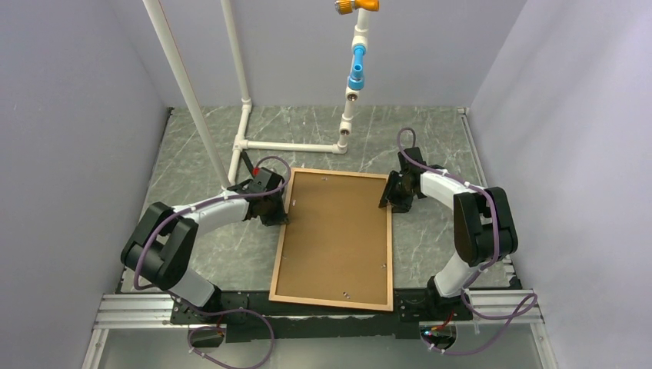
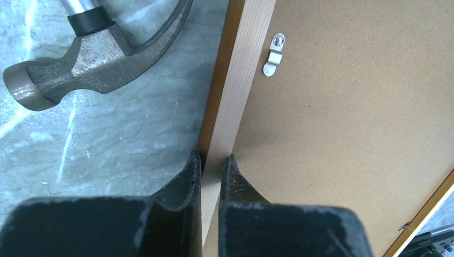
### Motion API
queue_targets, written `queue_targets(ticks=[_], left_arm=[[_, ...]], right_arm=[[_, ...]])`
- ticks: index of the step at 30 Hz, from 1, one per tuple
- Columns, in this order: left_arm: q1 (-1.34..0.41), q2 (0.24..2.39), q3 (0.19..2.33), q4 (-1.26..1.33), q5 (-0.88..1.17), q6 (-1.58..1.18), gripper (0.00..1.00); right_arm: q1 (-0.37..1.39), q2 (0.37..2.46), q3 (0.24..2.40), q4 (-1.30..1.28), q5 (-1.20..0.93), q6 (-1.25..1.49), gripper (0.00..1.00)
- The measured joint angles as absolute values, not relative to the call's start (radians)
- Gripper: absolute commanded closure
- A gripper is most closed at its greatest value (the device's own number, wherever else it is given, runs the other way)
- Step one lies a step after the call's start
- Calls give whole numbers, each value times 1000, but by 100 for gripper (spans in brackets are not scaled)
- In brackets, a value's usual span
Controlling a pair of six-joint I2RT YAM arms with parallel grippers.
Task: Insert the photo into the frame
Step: Install the photo frame at the center of the board.
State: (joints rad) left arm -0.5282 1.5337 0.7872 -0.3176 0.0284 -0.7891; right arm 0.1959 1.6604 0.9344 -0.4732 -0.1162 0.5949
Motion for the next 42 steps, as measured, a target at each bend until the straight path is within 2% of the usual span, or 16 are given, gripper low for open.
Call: queue_targets(ticks=[7,13,17,19,27,33,39,40,41,42], left_arm=[[-533,1542,797,-322,29,-795,100],[-535,1547,801,-326,29,-798,100],[-536,1549,804,-328,29,-797,100],[-537,1549,806,-332,28,-797,100],[-537,1553,811,-338,28,-797,100],[-537,1554,814,-342,28,-798,100],[-538,1554,814,-342,27,-798,100],[-538,1554,814,-342,27,-798,100],[-538,1554,814,-342,27,-798,100],[-538,1554,814,-342,27,-798,100]], right_arm=[[177,1660,929,-456,-116,607,55],[157,1660,928,-437,-115,607,50],[156,1660,928,-431,-122,607,51],[156,1660,928,-431,-121,606,55],[158,1662,929,-427,-103,591,89],[174,1657,931,-427,-78,538,100],[177,1657,934,-432,-74,529,98],[178,1658,937,-434,-73,527,88],[178,1659,941,-439,-72,525,67],[179,1661,945,-445,-71,523,56]])
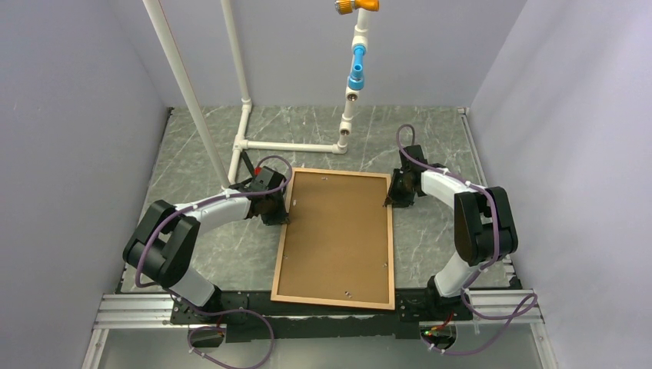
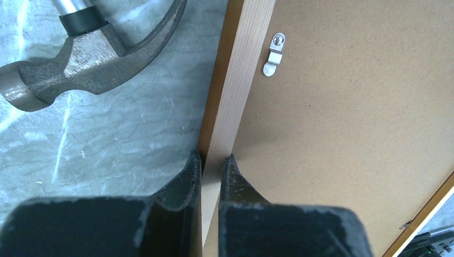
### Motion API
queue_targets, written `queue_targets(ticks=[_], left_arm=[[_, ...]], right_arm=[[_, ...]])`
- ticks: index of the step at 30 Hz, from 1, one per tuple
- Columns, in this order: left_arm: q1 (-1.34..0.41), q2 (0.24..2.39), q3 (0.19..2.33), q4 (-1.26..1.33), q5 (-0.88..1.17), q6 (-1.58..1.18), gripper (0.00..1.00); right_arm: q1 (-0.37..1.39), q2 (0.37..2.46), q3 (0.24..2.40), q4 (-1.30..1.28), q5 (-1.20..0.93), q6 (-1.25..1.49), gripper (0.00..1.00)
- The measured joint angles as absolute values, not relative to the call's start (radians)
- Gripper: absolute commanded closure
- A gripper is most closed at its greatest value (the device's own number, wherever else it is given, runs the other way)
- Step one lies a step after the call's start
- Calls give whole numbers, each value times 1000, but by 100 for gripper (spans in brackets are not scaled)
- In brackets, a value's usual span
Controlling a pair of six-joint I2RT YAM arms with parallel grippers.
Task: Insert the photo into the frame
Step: Install the photo frame at the center of the board.
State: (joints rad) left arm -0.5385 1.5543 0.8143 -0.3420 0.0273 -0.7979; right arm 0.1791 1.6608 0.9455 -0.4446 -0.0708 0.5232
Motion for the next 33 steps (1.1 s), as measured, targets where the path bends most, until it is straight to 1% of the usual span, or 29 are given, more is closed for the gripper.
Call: queue_targets(ticks=[2,5,8,10,11,12,15,18,19,21,22,25,30,33], left_arm=[[-539,1554,814,-342,28,-798,100],[-543,1556,816,-341,27,-799,100],[-545,1556,816,-341,27,-801,100],[-546,1557,818,-342,25,-802,100],[-547,1559,819,-343,25,-802,100],[-548,1560,821,-344,25,-802,98],[-554,1564,828,-344,25,-802,77],[-556,1566,831,-346,20,-807,43],[-556,1568,833,-348,19,-807,35],[-561,1576,853,-350,30,-817,26],[-565,1581,868,-352,29,-815,24],[-569,1591,902,-371,29,-805,23],[-568,1632,982,-408,15,-797,31],[-567,1692,1068,-451,-27,-788,34]], right_arm=[[180,1662,952,-454,-60,525,38],[177,1655,955,-484,-34,524,21],[176,1618,955,-506,-26,519,6],[176,1568,954,-514,-31,516,1],[176,1541,954,-515,-35,516,0],[176,1521,953,-514,-39,514,0],[176,1463,935,-498,-73,511,0],[175,1449,888,-478,-113,508,0],[175,1449,870,-475,-120,508,0],[175,1449,826,-476,-141,507,0],[175,1449,809,-475,-148,507,0],[175,1449,767,-467,-170,506,0],[175,1440,741,-437,-189,505,0],[175,1435,734,-431,-189,501,0]])
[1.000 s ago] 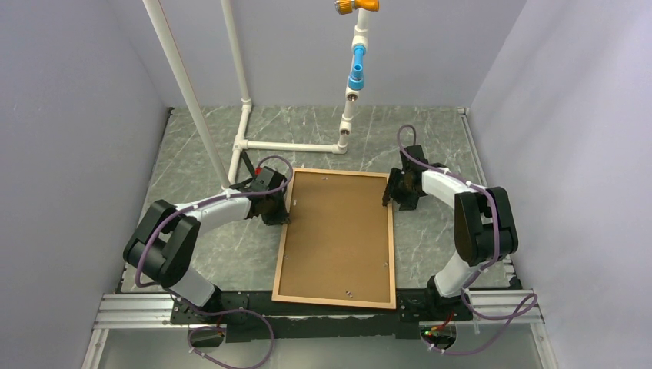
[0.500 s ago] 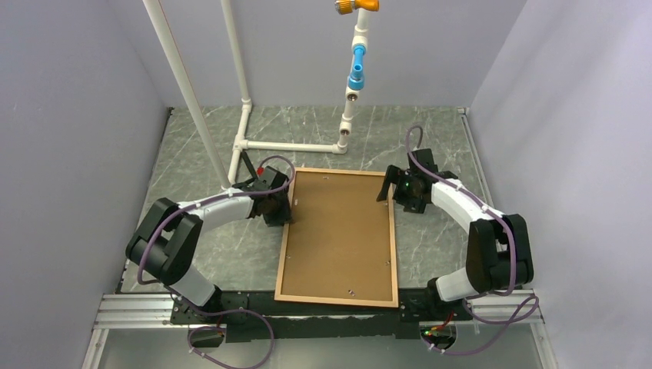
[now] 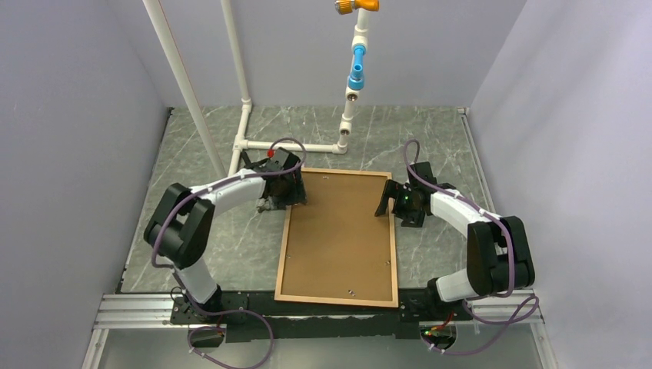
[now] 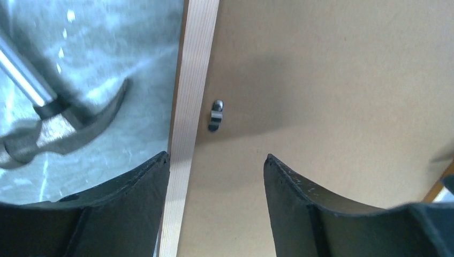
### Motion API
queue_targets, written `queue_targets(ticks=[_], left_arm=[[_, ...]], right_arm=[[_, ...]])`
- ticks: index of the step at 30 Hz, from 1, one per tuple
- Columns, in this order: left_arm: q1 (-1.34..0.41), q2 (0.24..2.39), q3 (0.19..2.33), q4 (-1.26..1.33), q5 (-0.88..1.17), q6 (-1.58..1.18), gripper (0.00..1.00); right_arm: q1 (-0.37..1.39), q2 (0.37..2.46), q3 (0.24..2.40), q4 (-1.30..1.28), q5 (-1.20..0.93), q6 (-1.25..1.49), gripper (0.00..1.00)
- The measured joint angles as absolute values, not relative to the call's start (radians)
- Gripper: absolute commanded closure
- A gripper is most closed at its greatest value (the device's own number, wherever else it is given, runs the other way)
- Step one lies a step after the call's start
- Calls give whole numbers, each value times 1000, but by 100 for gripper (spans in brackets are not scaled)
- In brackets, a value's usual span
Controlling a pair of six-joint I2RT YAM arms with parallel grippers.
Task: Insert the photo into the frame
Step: Install the photo frame at the center of the board.
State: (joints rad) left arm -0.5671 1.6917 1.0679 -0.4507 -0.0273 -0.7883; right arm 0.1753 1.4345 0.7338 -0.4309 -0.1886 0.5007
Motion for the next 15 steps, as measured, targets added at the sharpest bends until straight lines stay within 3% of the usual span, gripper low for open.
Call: queue_targets(ticks=[7,15], left_arm=[[-565,1813,1180,-508,-86,-747,50],[-564,1831,1193,-535,-112,-742,59]], right_arm=[[175,1423,723,-425,-184,496,0],[175,1423,722,-424,-185,497,0]])
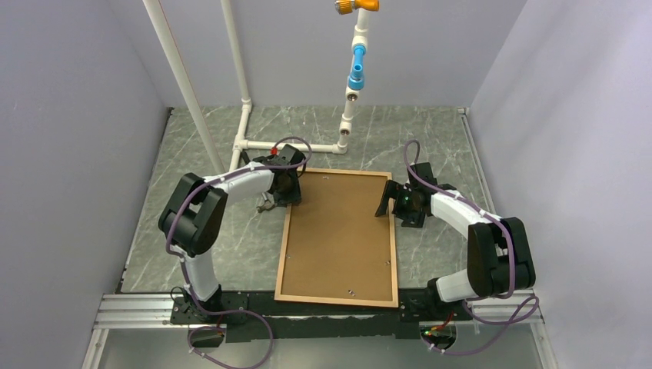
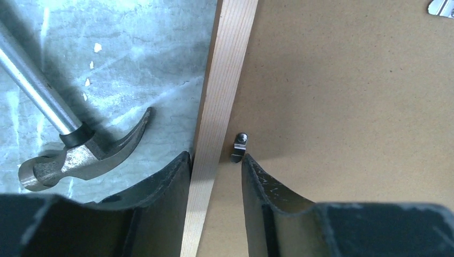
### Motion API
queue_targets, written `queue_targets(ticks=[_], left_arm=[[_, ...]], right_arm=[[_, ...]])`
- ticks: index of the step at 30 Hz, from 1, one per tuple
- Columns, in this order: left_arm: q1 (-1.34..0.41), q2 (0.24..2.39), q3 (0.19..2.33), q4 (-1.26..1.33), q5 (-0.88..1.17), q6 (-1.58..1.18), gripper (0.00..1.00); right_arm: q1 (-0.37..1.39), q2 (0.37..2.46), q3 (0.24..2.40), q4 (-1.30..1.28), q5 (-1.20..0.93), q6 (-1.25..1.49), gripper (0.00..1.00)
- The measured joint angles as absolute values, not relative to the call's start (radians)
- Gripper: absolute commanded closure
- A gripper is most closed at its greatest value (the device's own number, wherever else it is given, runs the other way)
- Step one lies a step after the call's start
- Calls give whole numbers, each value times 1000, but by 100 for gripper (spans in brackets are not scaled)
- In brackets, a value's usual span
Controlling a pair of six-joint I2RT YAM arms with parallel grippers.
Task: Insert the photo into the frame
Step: Install the photo frame at the center of the board.
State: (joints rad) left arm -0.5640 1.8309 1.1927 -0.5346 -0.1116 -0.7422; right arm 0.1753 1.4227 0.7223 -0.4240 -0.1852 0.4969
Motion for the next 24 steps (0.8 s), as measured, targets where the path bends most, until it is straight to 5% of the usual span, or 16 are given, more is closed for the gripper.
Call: queue_targets(ticks=[8,15,21,24], left_arm=[[-563,1863,1247,-574,-136,-721,100],[-564,1863,1249,-570,-133,-691,100],[-564,1842,1220,-538,-128,-676,60],[-563,1839,1215,-529,-123,-673,50]], right_arm=[[175,1423,722,-423,-185,497,0],[175,1423,722,-422,-186,497,0],[175,1423,722,-422,-185,496,0],[175,1423,722,-422,-185,496,0]])
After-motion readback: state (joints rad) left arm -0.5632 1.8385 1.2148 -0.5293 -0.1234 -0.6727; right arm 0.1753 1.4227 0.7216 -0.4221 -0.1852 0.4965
